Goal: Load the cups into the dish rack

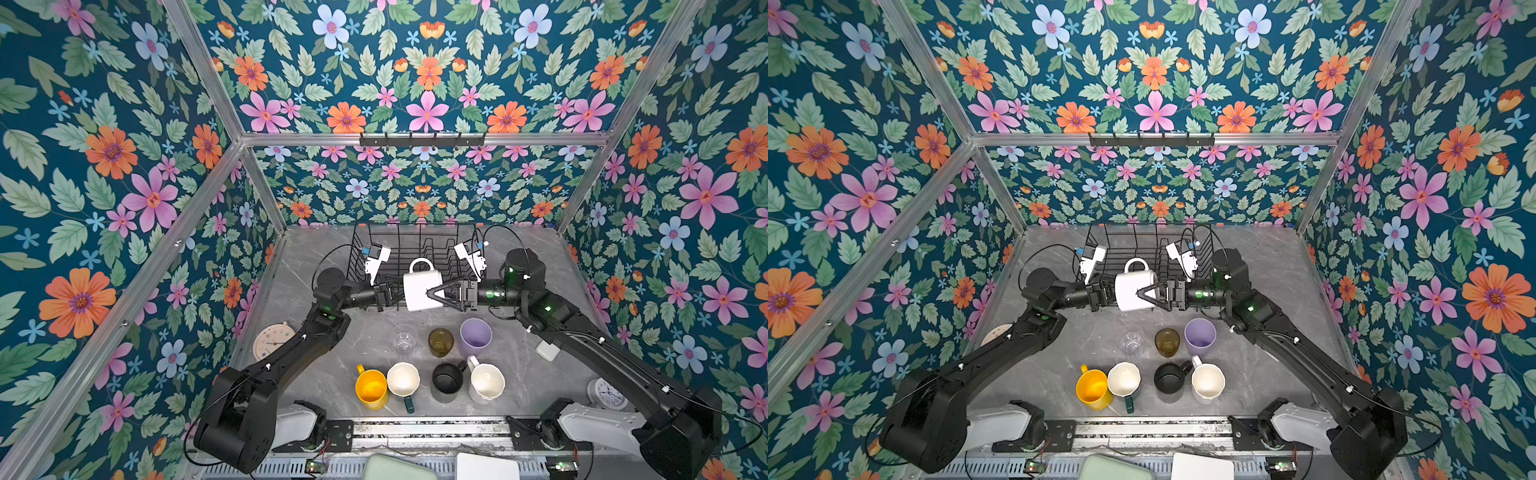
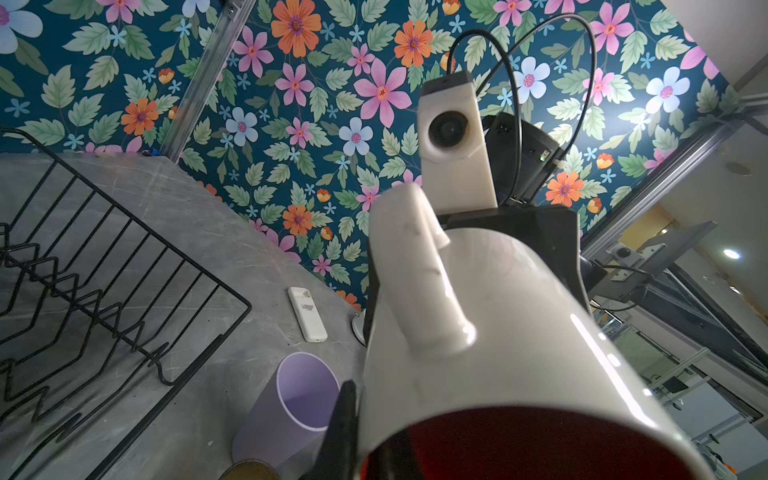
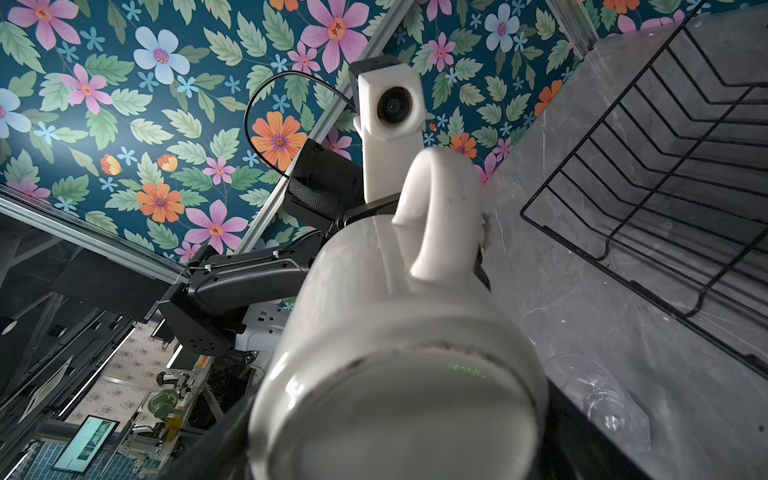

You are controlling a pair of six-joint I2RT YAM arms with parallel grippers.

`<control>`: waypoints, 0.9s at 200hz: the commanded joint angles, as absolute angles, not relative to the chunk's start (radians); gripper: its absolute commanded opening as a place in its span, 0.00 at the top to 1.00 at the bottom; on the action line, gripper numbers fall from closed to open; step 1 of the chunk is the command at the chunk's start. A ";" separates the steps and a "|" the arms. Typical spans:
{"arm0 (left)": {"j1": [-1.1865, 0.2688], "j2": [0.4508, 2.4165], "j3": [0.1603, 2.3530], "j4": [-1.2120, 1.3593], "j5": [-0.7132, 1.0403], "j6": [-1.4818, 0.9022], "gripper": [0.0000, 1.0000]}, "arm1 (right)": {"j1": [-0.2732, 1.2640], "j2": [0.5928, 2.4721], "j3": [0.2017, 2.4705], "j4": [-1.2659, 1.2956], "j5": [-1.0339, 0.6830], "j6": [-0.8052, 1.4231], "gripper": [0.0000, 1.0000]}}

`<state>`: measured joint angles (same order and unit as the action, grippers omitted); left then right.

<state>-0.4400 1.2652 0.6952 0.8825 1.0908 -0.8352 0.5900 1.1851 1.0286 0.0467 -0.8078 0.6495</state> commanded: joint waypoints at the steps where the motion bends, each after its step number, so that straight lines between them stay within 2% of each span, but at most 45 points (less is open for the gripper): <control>1: -0.445 1.258 0.701 0.974 1.074 -0.861 1.00 | 0.594 1.197 1.028 0.000 -0.755 0.620 1.00; 13: -0.445 1.259 0.702 0.974 1.076 -0.861 1.00 | 0.593 1.198 1.031 -0.004 -0.755 0.617 0.99; 23: -0.445 1.261 0.703 0.976 1.078 -0.863 1.00 | 0.592 1.200 1.033 -0.011 -0.753 0.614 0.89; 38: -0.445 1.262 0.704 0.975 1.078 -0.862 1.00 | 0.593 1.200 1.034 -0.015 -0.749 0.614 0.68; 51: -0.445 1.262 0.704 0.975 1.078 -0.864 1.00 | 0.592 1.201 1.036 -0.020 -0.744 0.613 0.57; 72: -0.445 1.264 0.704 0.976 1.078 -0.864 1.00 | 0.593 1.212 1.042 -0.028 -0.755 0.611 0.43; 130: -0.445 1.269 0.705 0.975 1.080 -0.866 1.00 | 0.595 1.218 1.045 -0.028 -0.777 0.606 0.24; 180: -0.445 1.270 0.705 0.976 1.078 -0.867 1.00 | 0.604 1.220 1.049 -0.031 -0.791 0.594 0.13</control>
<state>-0.4385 1.2713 0.6937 0.8829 1.0897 -0.8387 0.5892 1.2079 1.0481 0.0257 -0.8223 0.6411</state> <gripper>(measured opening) 0.091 0.853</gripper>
